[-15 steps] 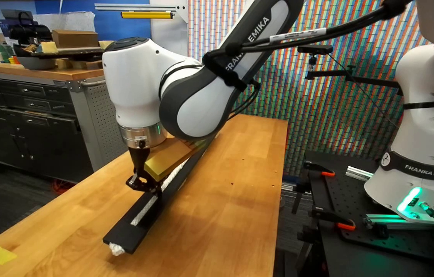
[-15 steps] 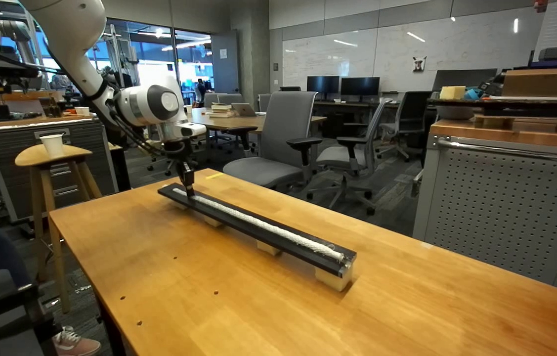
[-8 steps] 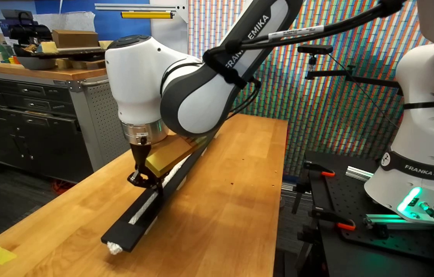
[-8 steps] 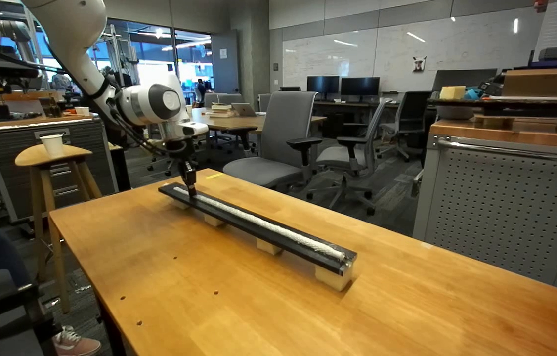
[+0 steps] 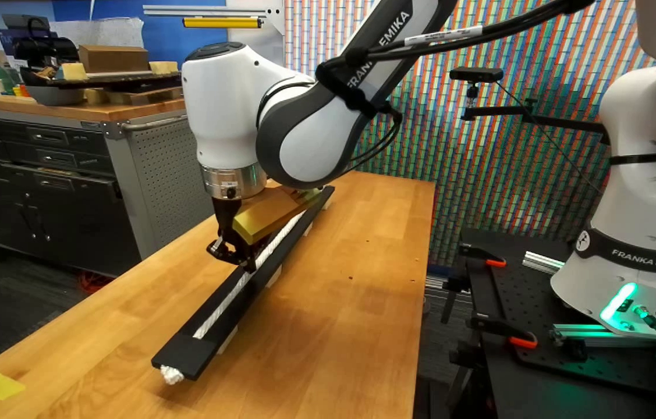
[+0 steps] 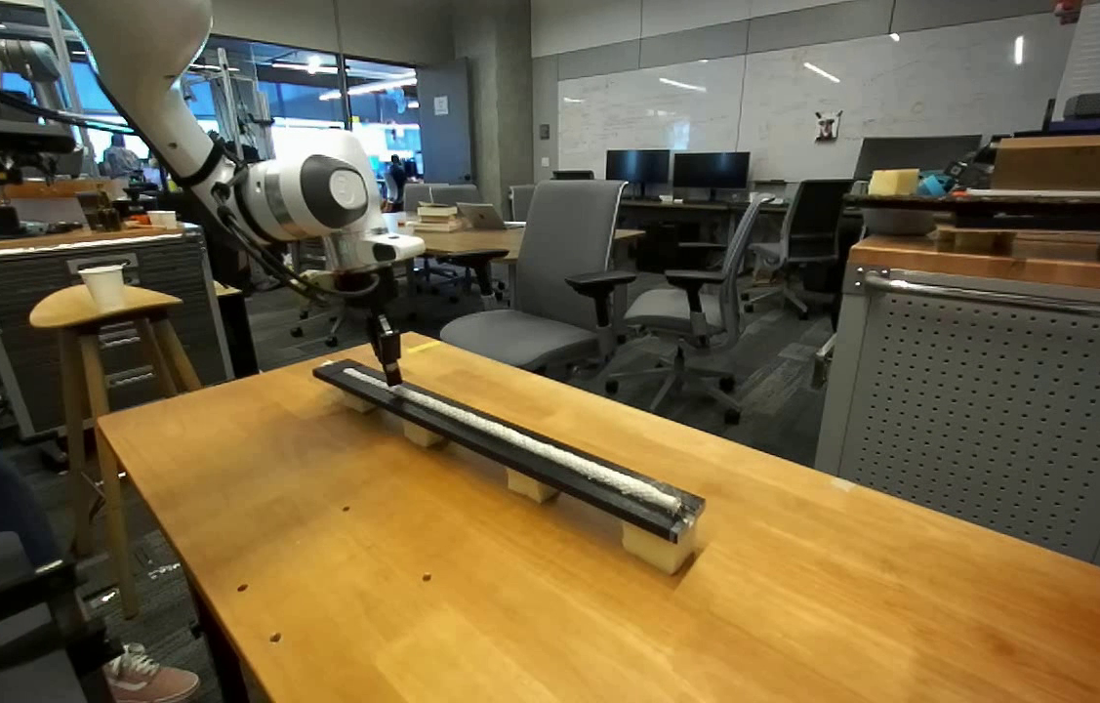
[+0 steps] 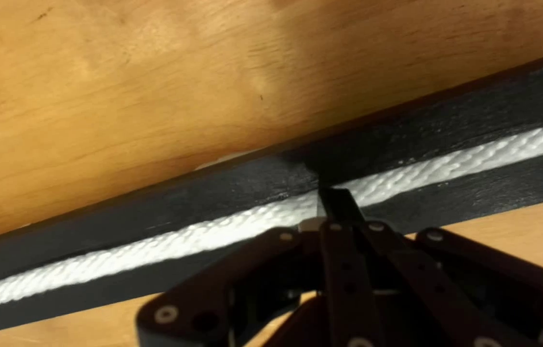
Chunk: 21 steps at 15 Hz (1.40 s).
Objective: Straighten the rope on the black object and press it in
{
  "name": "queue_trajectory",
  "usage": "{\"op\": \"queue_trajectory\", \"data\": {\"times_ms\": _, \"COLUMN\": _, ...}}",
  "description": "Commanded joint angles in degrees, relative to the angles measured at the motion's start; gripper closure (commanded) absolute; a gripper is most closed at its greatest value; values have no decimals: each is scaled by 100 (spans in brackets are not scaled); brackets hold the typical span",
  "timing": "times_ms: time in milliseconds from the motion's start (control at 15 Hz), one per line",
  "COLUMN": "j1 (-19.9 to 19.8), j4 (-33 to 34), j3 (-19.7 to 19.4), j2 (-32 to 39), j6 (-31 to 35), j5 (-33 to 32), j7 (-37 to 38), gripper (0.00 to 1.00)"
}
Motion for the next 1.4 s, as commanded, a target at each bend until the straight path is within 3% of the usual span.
{"op": "queue_trajectory", "data": {"times_ms": 0, "j1": -129, "j4": -230, "j3": 23, "j2": -215, "j6": 144, "j5": -62, "j7": -76, "gripper": 100}}
{"op": "queue_trajectory", "data": {"times_ms": 1000, "j1": -362, "j4": 121, "j3": 132, "j2": 316, "j6": -151, "j5": 226, "j7": -495, "gripper": 100}}
{"op": "queue_trajectory", "data": {"times_ms": 1333, "j1": -308, "j4": 50, "j3": 87, "j2": 191, "j6": -133, "j5": 163, "j7": -474, "gripper": 100}}
